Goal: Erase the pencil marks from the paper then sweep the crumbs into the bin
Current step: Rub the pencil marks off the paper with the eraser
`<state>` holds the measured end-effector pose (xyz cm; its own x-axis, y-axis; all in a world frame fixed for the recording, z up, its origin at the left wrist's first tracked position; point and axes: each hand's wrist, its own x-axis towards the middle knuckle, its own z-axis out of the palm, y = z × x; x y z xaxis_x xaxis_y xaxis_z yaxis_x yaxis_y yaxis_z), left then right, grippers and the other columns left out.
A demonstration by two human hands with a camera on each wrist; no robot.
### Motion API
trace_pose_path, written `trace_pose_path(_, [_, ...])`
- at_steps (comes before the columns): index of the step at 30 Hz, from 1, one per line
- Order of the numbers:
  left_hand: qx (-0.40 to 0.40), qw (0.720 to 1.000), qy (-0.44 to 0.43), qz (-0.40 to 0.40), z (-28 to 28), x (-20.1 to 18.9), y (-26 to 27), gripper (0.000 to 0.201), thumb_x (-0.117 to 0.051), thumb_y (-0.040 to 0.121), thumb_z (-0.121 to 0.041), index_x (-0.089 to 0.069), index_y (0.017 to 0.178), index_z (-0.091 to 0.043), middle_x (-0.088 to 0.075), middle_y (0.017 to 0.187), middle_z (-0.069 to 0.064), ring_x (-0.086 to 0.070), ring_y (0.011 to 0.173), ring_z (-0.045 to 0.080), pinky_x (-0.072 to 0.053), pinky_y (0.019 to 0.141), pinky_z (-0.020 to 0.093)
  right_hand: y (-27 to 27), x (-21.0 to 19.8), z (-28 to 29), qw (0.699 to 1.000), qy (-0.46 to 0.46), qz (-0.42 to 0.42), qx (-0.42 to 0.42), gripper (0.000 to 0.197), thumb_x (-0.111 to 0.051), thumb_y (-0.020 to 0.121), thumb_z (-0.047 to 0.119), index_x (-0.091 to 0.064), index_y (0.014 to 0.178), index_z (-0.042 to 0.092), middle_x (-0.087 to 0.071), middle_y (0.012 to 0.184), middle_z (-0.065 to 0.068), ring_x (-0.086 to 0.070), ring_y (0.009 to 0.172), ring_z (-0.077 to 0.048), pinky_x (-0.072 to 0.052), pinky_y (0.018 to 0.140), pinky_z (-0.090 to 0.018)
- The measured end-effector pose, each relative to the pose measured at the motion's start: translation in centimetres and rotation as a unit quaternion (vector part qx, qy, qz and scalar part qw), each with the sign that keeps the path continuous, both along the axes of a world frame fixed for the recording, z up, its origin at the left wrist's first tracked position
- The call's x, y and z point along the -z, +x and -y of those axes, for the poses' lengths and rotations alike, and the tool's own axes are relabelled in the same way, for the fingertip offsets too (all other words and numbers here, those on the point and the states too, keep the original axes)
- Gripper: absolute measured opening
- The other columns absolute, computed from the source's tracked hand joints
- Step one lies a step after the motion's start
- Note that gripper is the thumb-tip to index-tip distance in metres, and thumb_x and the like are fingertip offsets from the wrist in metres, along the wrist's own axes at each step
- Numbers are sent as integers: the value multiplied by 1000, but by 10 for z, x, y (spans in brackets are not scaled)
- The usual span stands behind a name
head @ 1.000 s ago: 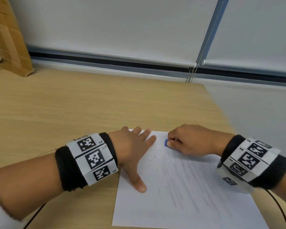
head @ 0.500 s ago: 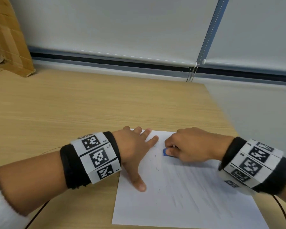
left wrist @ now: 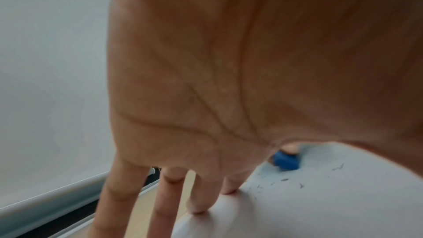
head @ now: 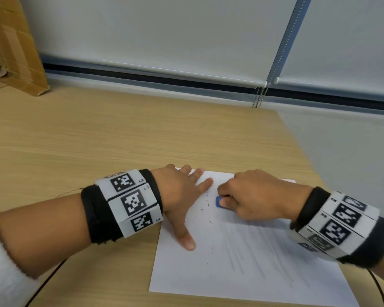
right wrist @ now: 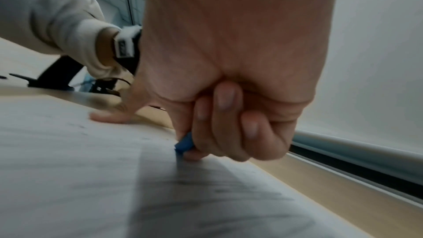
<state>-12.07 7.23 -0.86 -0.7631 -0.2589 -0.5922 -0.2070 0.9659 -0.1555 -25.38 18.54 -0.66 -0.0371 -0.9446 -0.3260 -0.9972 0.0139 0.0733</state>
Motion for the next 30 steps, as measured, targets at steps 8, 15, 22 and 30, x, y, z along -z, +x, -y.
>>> trace_pose_path(8, [5,1000,-7,-11,-2,-1,1,140,-71,61,-75,22,152,-24,22,161,5,2,149,29,-12,116,46,2,-1,5,999,-25,-29,-17,27,-39,97,37,-52,80,20,-41,61,6,-47,66,-26,-37,61,-34])
trace_pose_path(15, [13,1000,-17,-13,0,1,2,141,-70,58,-79,18,153,-23,18,162,7,-2,148,30,-17,116,47,16,-4,-20,996,23,-15,-88,21,-40,96,36,-50,84,22,-41,62,5,-43,65,-24,-38,63,-35])
trace_pose_path(22, [3,1000,-12,-4,-2,-3,2,139,-69,61,-77,22,152,-24,23,160,4,4,149,29,-14,117,48,12,2,-15,998,-18,-22,-49,22,-40,95,34,-42,76,23,-39,59,6,-46,65,-21,-40,63,-35])
trace_pose_path(30, [10,1000,-17,7,-3,-3,1,140,-70,60,-77,21,152,-23,22,161,4,2,149,29,-18,117,47,15,-1,-19,999,-29,-35,-19,24,-38,96,35,-43,77,21,-43,61,3,-33,55,-14,-35,61,-35])
